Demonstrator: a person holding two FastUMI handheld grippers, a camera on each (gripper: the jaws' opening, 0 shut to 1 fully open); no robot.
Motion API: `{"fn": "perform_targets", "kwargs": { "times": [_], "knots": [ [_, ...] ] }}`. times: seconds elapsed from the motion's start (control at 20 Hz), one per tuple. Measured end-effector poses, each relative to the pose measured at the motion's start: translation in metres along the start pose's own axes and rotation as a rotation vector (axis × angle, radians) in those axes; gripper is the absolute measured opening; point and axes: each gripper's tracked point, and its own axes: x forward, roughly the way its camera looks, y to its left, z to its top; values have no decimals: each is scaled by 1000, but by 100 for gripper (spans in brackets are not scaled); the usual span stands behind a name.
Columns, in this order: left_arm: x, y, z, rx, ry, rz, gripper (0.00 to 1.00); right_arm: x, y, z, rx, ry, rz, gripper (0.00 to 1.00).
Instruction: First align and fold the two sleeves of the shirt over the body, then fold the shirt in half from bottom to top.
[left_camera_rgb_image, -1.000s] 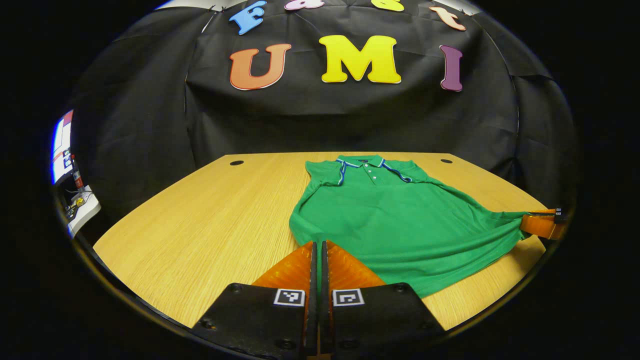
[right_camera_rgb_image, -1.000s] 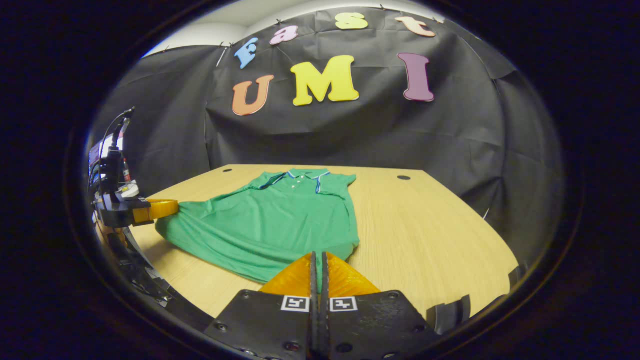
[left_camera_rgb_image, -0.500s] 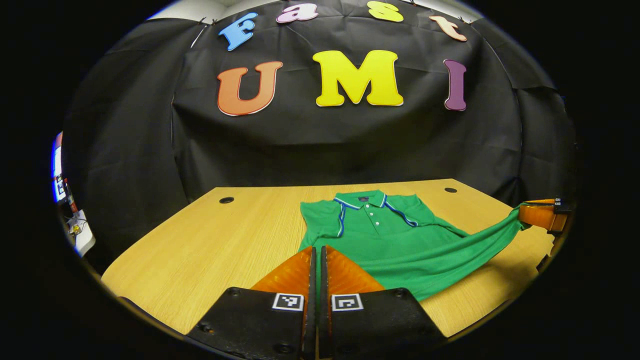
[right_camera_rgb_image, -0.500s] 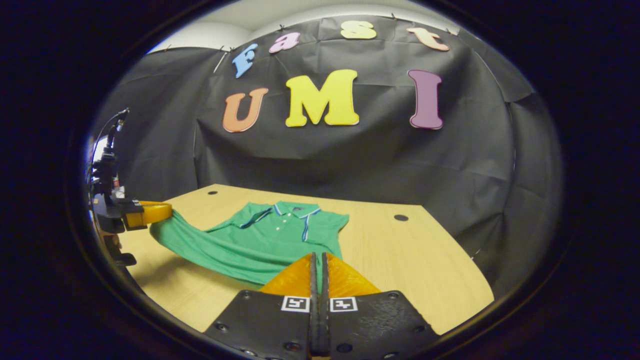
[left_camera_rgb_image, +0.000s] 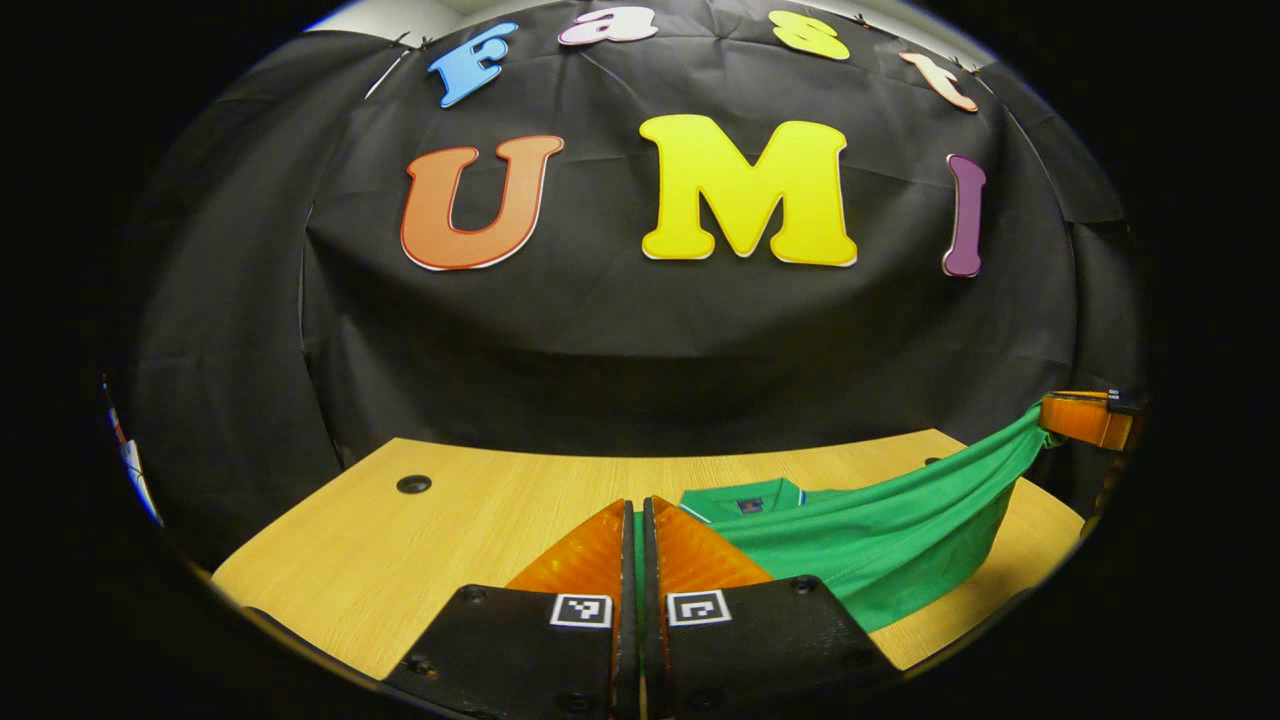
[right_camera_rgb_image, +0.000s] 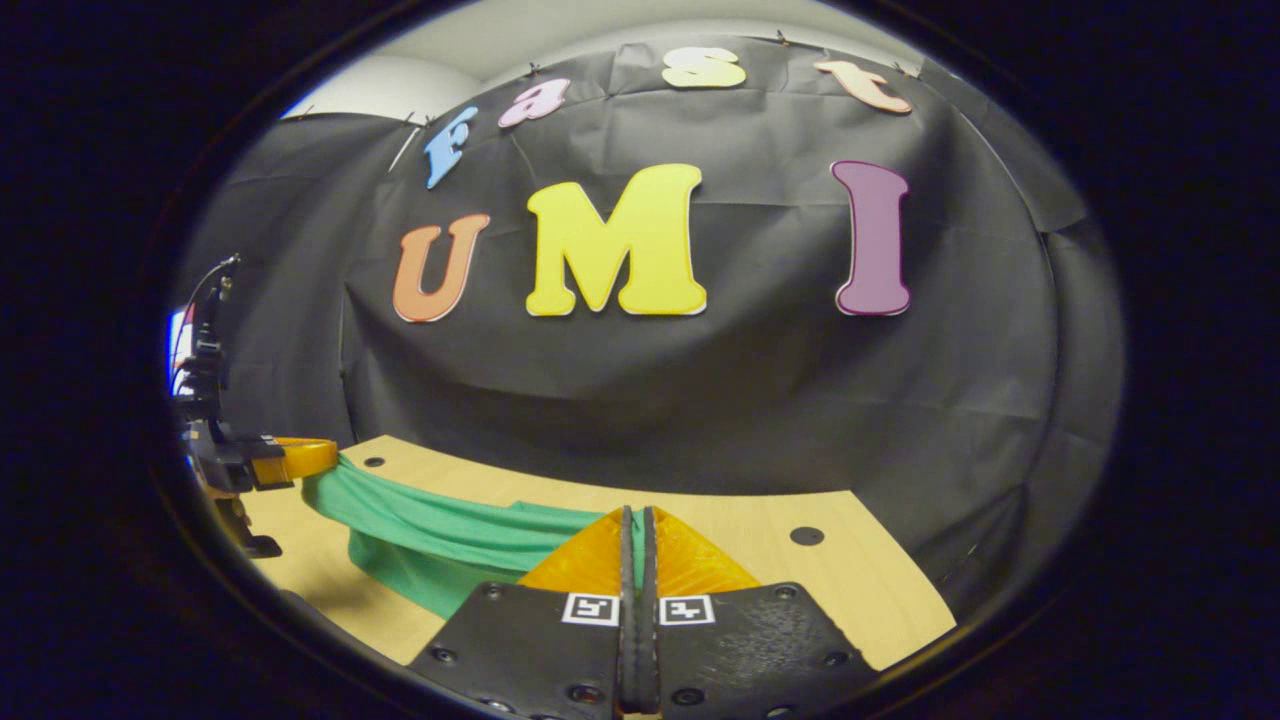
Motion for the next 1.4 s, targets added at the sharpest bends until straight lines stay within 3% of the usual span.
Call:
{"fn": "perform_targets", "kwargs": {
  "times": [0.25, 0.45, 0.7, 0.8, 0.95, 1.1, 1.15, 1.2, 1.25, 1.3, 1.4],
  "knots": [
    [68, 20, 23, -1, -40, 38, 7, 67, 9, 4, 25, 3, -10, 0],
    [125, 23, -5, 50, -23, 50, 8, 138, 6, -19, -12, -7, -46, 0],
    [177, 22, -49, 151, 12, 46, 7, 206, 2, -75, -16, 29, -122, 0],
    [188, 19, -60, 154, 14, 27, 7, 217, -13, -83, -68, 6, -173, 0],
    [196, 20, -79, 123, 23, 38, 8, 225, -14, -96, 7, 13, -175, 0],
    [196, 21, -80, 95, 3, 40, 9, 229, -13, -108, -41, 23, -188, 0],
    [197, 23, -78, 94, -14, 53, 13, 230, -13, -110, -52, 28, -196, 0],
    [198, 28, -78, 99, -24, 66, 18, 231, -14, -113, -59, 31, -199, 6],
    [202, 30, -86, 95, -17, 68, 35, 229, -12, -112, -61, 27, -188, 12],
    [202, 25, -84, 94, -14, 52, 46, 231, -11, -116, -66, 18, -174, 40],
    [200, 21, -88, 117, 3, 53, 82, 226, -9, -109, -68, 7, -163, 94]
  ]
}}
